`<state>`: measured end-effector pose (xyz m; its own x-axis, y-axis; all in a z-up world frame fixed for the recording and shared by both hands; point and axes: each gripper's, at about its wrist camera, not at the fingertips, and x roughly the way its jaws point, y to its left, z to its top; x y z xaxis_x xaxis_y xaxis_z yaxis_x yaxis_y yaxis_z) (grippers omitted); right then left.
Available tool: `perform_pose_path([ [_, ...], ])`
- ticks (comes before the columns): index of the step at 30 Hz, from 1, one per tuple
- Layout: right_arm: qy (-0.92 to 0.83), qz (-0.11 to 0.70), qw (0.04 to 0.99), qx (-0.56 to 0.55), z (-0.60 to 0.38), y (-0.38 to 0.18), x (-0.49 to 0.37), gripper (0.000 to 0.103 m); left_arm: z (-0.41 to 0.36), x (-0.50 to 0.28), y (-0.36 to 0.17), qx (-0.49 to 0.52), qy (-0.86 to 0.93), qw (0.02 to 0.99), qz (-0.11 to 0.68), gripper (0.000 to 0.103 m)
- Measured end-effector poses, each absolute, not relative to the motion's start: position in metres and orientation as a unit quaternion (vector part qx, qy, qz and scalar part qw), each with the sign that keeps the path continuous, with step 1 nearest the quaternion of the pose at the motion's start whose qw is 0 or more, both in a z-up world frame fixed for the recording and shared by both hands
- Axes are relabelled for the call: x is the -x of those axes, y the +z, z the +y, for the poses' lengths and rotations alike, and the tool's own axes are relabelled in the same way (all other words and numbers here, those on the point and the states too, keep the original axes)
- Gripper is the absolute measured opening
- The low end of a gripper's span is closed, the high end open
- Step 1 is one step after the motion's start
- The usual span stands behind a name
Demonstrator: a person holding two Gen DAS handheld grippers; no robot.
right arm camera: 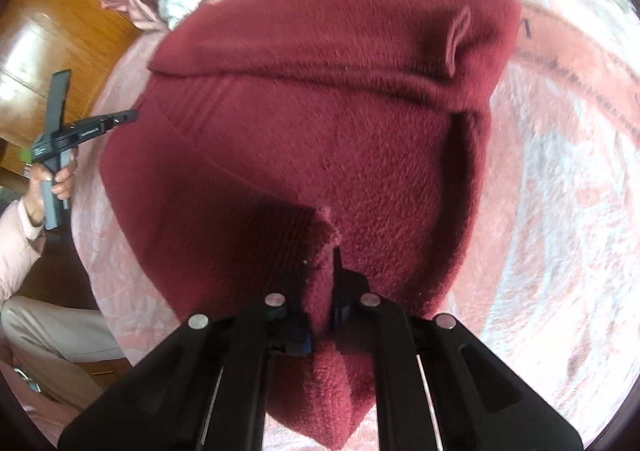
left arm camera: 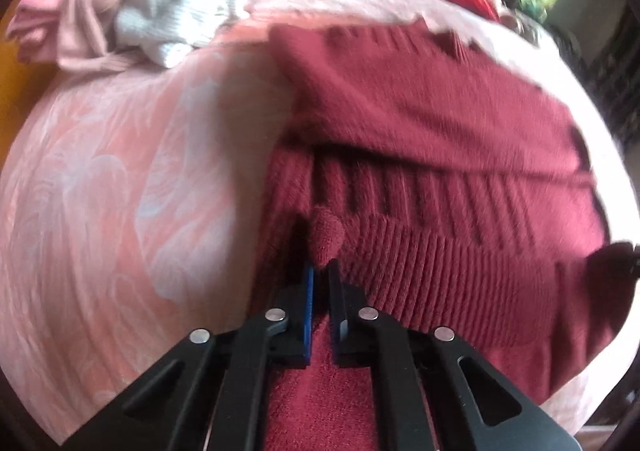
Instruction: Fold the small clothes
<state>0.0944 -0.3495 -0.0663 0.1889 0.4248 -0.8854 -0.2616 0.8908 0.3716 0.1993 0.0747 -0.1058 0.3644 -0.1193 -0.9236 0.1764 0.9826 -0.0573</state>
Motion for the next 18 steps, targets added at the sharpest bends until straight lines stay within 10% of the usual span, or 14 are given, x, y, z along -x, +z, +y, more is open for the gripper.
perform_pose_path([
  [18,0.152,0.483,0.847,-0.159,-0.408,0.005,-0.193,0.006,0.085,-0.291,-0.022,0.106,-0.046,0.899,0.423,0.005],
])
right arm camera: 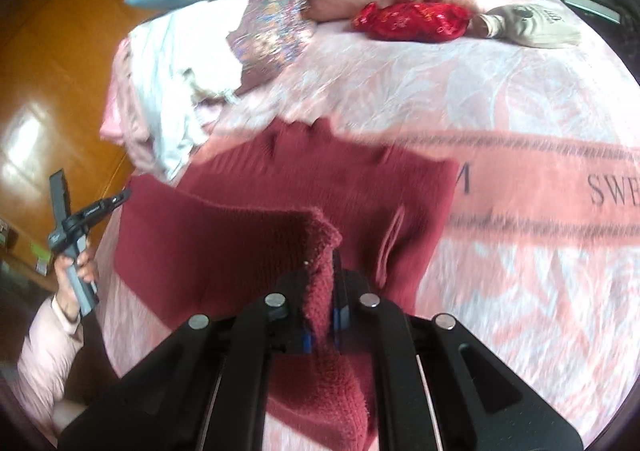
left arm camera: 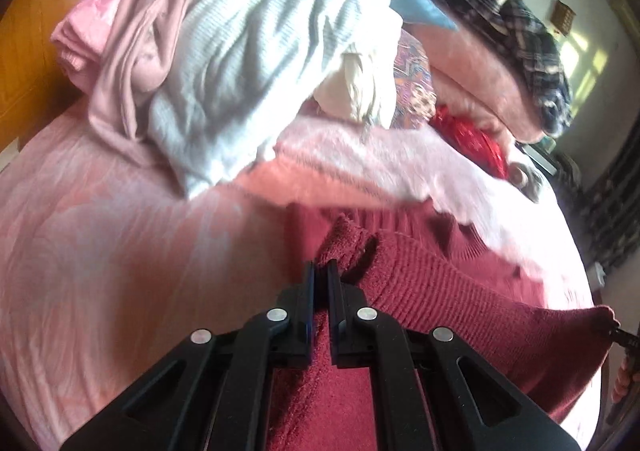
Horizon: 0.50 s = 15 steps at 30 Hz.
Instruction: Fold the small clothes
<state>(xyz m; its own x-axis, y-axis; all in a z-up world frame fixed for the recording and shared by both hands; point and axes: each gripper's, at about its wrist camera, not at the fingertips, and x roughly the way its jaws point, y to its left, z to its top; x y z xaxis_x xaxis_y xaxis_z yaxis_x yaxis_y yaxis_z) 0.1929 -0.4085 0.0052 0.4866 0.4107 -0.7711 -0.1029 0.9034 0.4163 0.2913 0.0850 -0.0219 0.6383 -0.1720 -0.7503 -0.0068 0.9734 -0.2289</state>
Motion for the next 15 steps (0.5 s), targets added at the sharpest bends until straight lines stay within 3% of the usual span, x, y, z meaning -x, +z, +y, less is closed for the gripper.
perform_pose_path([
  [15,0.061,0.502,0.851,-0.141,-0.412,-0.042,-0.326,0.006,0.055,-0.413,-0.073,0.083,0.003,0.894,0.441,0.005],
])
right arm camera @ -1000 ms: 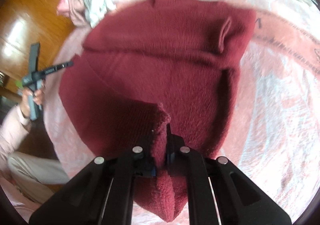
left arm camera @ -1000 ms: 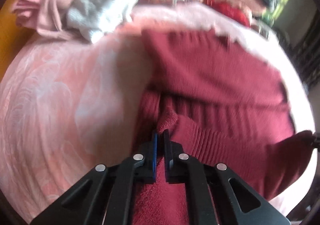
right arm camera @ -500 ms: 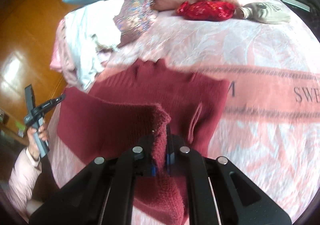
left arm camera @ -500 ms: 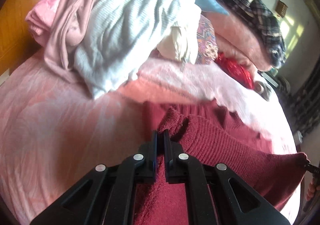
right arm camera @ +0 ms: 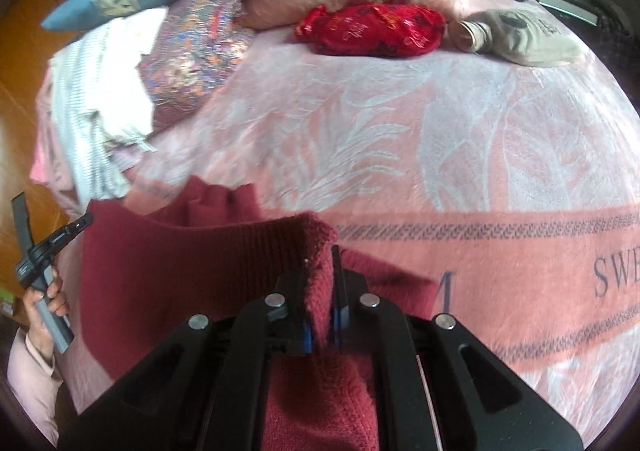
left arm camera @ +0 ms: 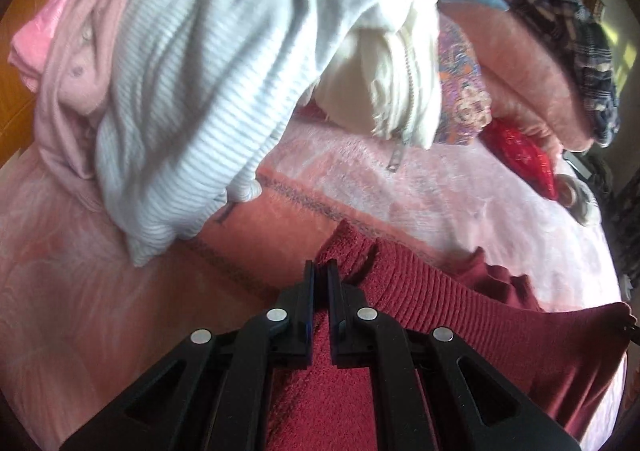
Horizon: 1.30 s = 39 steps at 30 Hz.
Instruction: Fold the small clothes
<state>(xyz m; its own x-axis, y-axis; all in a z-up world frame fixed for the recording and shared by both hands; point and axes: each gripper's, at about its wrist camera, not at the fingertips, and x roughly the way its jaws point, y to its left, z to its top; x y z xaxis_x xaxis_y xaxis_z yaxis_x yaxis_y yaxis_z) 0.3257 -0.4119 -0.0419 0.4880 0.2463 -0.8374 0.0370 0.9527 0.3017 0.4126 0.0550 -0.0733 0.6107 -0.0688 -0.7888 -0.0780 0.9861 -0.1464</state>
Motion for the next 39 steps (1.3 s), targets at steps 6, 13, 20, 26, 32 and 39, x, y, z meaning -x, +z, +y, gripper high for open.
perform_pose_path([
  [6,0.036,0.513,0.844,-0.15,-0.42,-0.074,-0.342,0.006,0.044,-0.429,-0.103,0.053,0.017,0.885,0.461,0.005],
  [13,0.01,0.541,0.83,-0.135,-0.41,-0.111,-0.348,0.007,0.038,-0.435,-0.138,0.01,0.047,0.862,0.504,0.007],
  [20,0.034,0.53,0.834,-0.149,-0.422,-0.068,-0.312,0.042,0.043,-0.419,-0.11,0.021,0.03,0.858,0.512,0.021],
  [26,0.086,0.559,0.812,-0.144,-0.43,-0.054,-0.222,0.052,0.081,-0.345,-0.092,0.002,0.018,0.852,0.523,0.03],
  [32,0.142,0.579,0.783,-0.179,-0.423,-0.083,-0.156,0.053,0.107,-0.268,-0.115,0.038,-0.017,0.844,0.535,0.032],
  [39,0.134,0.599,0.774,-0.158,-0.403,-0.107,-0.145,0.046,0.091,-0.258,-0.118,-0.001,-0.006,0.849,0.529,0.038],
])
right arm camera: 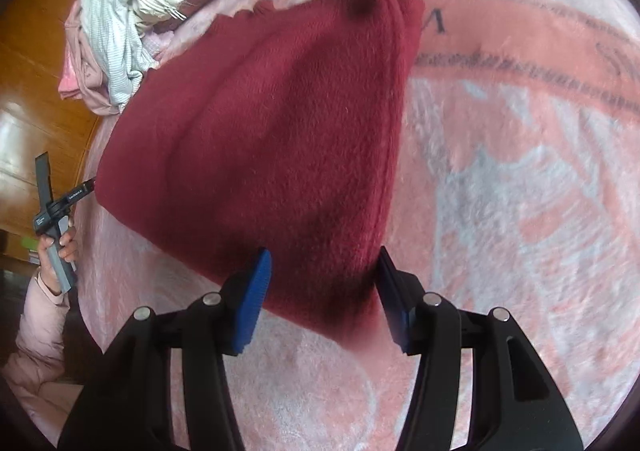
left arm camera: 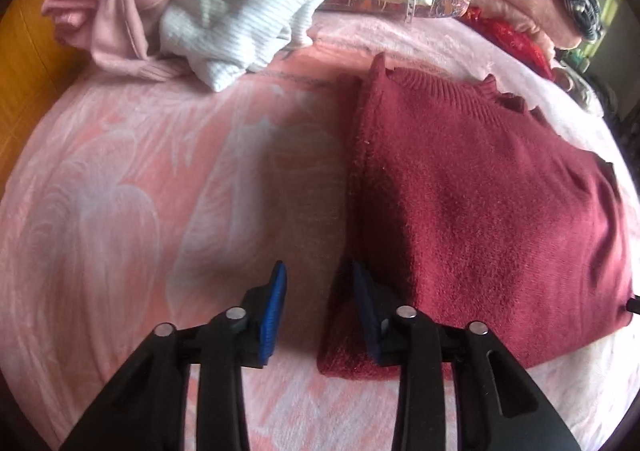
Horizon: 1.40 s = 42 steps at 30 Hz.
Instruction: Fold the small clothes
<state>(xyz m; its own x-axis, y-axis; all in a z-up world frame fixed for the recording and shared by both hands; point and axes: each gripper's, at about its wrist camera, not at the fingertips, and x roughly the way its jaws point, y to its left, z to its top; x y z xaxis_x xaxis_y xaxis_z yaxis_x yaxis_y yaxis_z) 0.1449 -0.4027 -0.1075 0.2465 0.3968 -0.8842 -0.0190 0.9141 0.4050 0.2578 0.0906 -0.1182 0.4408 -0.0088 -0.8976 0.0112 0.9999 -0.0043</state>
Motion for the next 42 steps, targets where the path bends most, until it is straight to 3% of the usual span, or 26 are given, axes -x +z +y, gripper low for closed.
perform_pose_path([
  [2,0.139,0.597,0.775,-0.155,-0.403,-0.106,-0.144,0.039,0.087,-0.256,-0.12,-0.014,0.0,0.849,0.528,0.042],
  [3,0.143,0.595,0.776,-0.155,-0.403,-0.104,-0.143,0.022,0.087,-0.256,-0.12,-0.019,0.003,0.85,0.526,0.043],
  [4,0.145,0.593,0.777,-0.152,-0.403,-0.101,-0.141,0.012,0.085,-0.255,-0.121,-0.029,0.007,0.851,0.525,0.044],
  [6,0.151,0.588,0.781,-0.151,-0.404,-0.097,-0.138,0.01,0.083,-0.253,-0.121,-0.039,0.01,0.851,0.524,0.043],
  [8,0.162,0.588,0.779,-0.147,-0.403,-0.088,-0.132,0.009,0.083,-0.253,-0.119,-0.031,0.008,0.849,0.527,0.035],
  [11,0.151,0.608,0.766,-0.142,-0.414,-0.082,-0.127,0.007,0.083,-0.254,-0.119,-0.04,0.01,0.847,0.529,0.036],
  [17,0.138,0.628,0.748,-0.165,-0.426,-0.121,-0.127,0.008,0.087,-0.258,-0.132,-0.055,0.022,0.843,0.534,0.037],
  [21,0.134,0.612,0.767,-0.139,-0.426,-0.096,-0.13,0.021,0.089,-0.256,-0.12,-0.05,0.025,0.841,0.538,0.037],
  [26,0.127,0.563,0.809,-0.108,-0.416,-0.05,-0.151,0.022,0.074,-0.256,-0.078,0.003,-0.008,0.862,0.506,0.038],
  [30,0.137,0.558,0.808,-0.129,-0.393,-0.052,-0.194,0.022,0.029,-0.269,-0.065,-0.009,-0.052,0.871,0.489,0.043],
  [33,0.119,0.569,0.805,-0.121,-0.381,-0.068,-0.216,0.022,0.009,-0.288,-0.077,-0.018,-0.059,0.867,0.494,0.043],
  [37,0.093,0.597,0.787,-0.125,-0.387,-0.101,-0.226,0.014,0.016,-0.311,-0.119,-0.011,-0.053,0.84,0.54,0.045],
  [42,0.091,0.592,0.789,-0.136,-0.39,-0.102,-0.221,0.015,0.015,-0.304,-0.127,-0.022,-0.065,0.851,0.521,0.045],
])
